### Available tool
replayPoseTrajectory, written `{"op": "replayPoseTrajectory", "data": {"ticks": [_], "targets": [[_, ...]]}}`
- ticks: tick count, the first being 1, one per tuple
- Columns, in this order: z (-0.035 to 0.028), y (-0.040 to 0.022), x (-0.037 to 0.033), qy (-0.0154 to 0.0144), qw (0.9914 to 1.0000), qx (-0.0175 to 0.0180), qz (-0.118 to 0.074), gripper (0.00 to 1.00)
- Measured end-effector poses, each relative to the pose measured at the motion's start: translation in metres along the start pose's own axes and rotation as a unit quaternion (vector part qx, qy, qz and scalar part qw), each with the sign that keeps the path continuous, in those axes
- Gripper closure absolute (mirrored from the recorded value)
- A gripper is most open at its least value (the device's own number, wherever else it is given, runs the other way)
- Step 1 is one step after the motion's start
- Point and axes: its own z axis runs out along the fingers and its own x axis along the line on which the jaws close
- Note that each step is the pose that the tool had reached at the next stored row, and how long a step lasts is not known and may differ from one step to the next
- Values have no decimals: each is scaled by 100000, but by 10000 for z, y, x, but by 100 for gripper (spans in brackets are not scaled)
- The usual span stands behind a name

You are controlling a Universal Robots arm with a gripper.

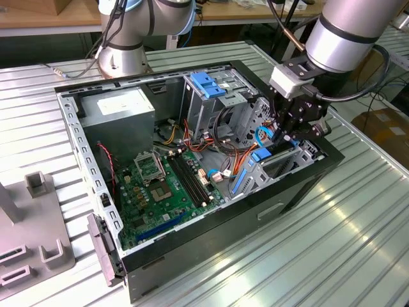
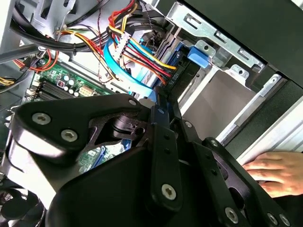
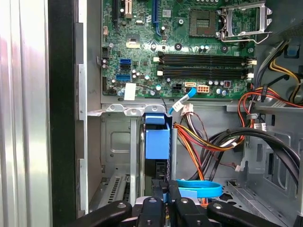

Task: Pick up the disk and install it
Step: 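Insert the second disk wire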

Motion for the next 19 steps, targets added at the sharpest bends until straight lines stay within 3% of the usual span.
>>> {"op": "replayPoseTrajectory", "data": {"ticks": [1,2,10,13,19], "targets": [[4,0,13,-124,100000,2,8,84],[4,1,27,-909,99996,-42,66,84],[5,1,47,-1054,99994,-42,78,84],[5,1,50,-1623,99987,-41,119,84],[9,1,54,-1625,99987,-43,118,84]]}}
